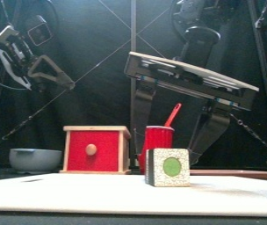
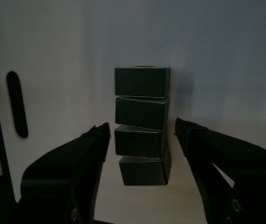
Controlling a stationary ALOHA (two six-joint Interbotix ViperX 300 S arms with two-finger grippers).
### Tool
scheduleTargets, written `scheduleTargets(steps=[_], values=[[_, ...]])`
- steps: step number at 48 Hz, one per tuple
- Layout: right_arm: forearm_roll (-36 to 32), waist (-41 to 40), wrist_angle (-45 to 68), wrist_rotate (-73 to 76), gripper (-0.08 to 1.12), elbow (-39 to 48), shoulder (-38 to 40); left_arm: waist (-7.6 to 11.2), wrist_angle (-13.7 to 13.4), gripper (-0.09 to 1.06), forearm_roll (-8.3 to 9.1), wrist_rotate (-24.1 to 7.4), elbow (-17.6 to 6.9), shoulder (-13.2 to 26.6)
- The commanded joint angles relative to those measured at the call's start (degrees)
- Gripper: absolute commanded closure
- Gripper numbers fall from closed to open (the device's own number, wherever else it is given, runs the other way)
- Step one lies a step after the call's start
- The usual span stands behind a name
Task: Place sushi on board then cut the sushi with the knife then place the pieces on the plate
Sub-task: Pick knife at handle with right hand
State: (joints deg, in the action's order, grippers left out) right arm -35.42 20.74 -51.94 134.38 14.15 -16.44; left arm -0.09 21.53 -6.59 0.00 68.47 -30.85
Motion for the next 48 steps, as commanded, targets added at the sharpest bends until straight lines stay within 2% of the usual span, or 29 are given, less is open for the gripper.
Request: scheduleTargets(steps=[1,9,30,48], values=[[-0.88,-0.09,-1.23,-2.46,0.12,-0.70,4.92,0.00,0.26,0.98,0.09,0.09,-0.70,-0.09],[-2.46,-0.35,-1.67,-9.49,0.12,-0.62,7.82,0.00,0.35,0.98,-0.44,0.09,-0.62,-0.09],[-2.11,-6.24,1.32,-36.12,0.12,0.00,16.35,-0.35,0.26,0.98,-4.13,0.00,-0.88,-0.09],[-2.46,-14.68,6.94,-49.83,0.12,8.09,30.85,-1.49,0.35,0.98,-4.22,-0.09,-1.85,-0.09]])
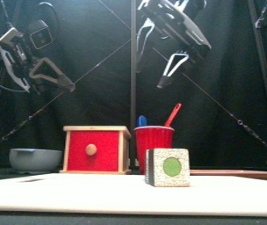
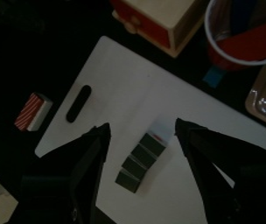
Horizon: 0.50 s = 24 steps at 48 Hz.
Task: Place sushi on board then cut the sushi with the knife then place the pieces on the plate
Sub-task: Pick knife at handle with right hand
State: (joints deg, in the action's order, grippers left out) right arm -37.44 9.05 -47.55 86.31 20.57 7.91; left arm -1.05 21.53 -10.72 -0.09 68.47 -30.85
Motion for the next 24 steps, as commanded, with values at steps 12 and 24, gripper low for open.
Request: scheduleTargets(steps=[12,24], values=[[1.05,-13.36,10.99,-10.72,0.12,9.58,17.67,-1.14,0.62,0.98,-0.26,0.09,-2.20,0.00],[3.43,-20.48,14.77,-21.97,0.12,10.90,23.55,-1.49,1.85,0.98,-2.55,0.00,-2.72,-0.09]])
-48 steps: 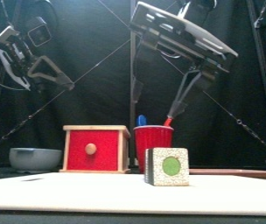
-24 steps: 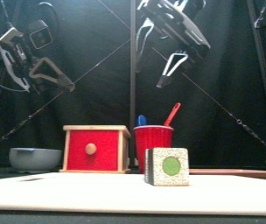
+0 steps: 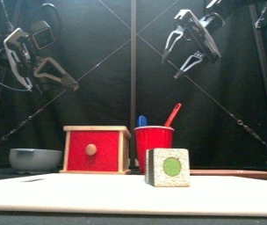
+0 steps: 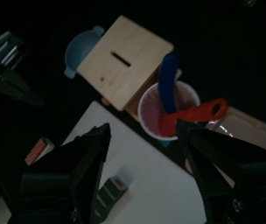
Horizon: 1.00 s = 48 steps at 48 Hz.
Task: Place sushi on board then cut the sushi with the knife then place the pieces on the plate
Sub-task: Pick knife at handle with right hand
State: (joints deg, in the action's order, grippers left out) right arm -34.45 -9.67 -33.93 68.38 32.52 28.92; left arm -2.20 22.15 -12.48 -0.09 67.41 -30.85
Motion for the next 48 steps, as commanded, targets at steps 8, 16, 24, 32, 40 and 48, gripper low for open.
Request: scheduleTargets(steps=[8,16,24,32,40,48], values=[[4.22,-4.66,0.26,-13.97,0.12,-3.25,3.16,-0.88,2.64,0.98,-0.88,0.09,-1.93,-0.09],[13.10,-8.00,-1.76,-26.89,0.12,-6.42,3.34,-0.97,4.04,0.98,-0.88,0.09,-2.02,0.26],[24.26,-12.39,-3.78,-38.32,0.12,-8.96,3.34,-1.14,4.13,0.98,-0.88,0.09,-2.29,0.79],[33.75,-18.63,-7.38,-48.25,0.12,-11.43,2.55,-1.05,4.13,0.98,-0.88,0.18,-2.37,1.49],[44.91,-24.43,-13.36,-59.50,0.12,-15.12,-0.97,-1.14,4.13,0.98,-1.32,0.18,-2.55,2.29],[54.05,-29.00,-18.19,-67.85,0.12,-17.75,-5.27,-1.05,4.13,0.98,-1.58,0.18,-2.64,2.55]])
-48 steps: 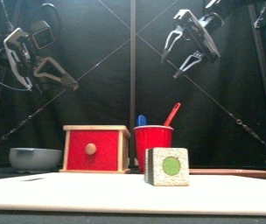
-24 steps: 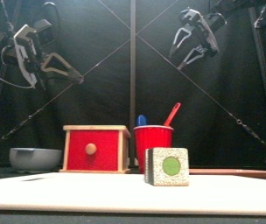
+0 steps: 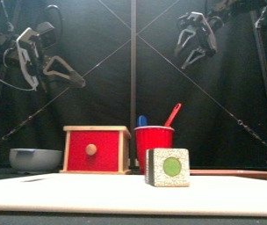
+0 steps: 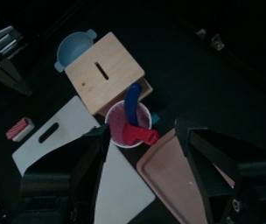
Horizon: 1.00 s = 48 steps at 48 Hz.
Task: Place sushi on board then cut the sushi with the knife then place the pieces on the plate
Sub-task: Pick knife at handle with right hand
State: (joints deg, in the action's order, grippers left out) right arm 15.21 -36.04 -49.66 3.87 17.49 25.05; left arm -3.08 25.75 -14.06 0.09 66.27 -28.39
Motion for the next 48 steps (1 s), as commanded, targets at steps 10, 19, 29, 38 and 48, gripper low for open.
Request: scheduleTargets(steps=[10,19,29,38,48], values=[[11.07,-7.82,-11.60,-11.69,0.12,-5.27,-7.29,-0.26,0.53,0.98,0.00,-0.09,-1.49,0.18],[14.77,-10.55,-17.93,-16.08,0.12,-7.47,-12.83,-0.35,0.53,0.98,0.00,-0.18,-1.49,0.09],[18.37,-11.07,-22.76,-18.90,0.12,-8.61,-18.54,-0.53,0.53,0.98,0.00,-0.26,-1.14,0.09],[19.07,-10.90,-24.52,-19.86,0.12,-11.07,-22.94,-0.97,0.62,0.98,0.00,-0.35,-1.05,0.18],[18.81,-9.93,-28.04,-20.30,0.12,-13.71,-27.16,-1.05,0.53,0.98,0.00,-0.26,-0.97,0.18]])
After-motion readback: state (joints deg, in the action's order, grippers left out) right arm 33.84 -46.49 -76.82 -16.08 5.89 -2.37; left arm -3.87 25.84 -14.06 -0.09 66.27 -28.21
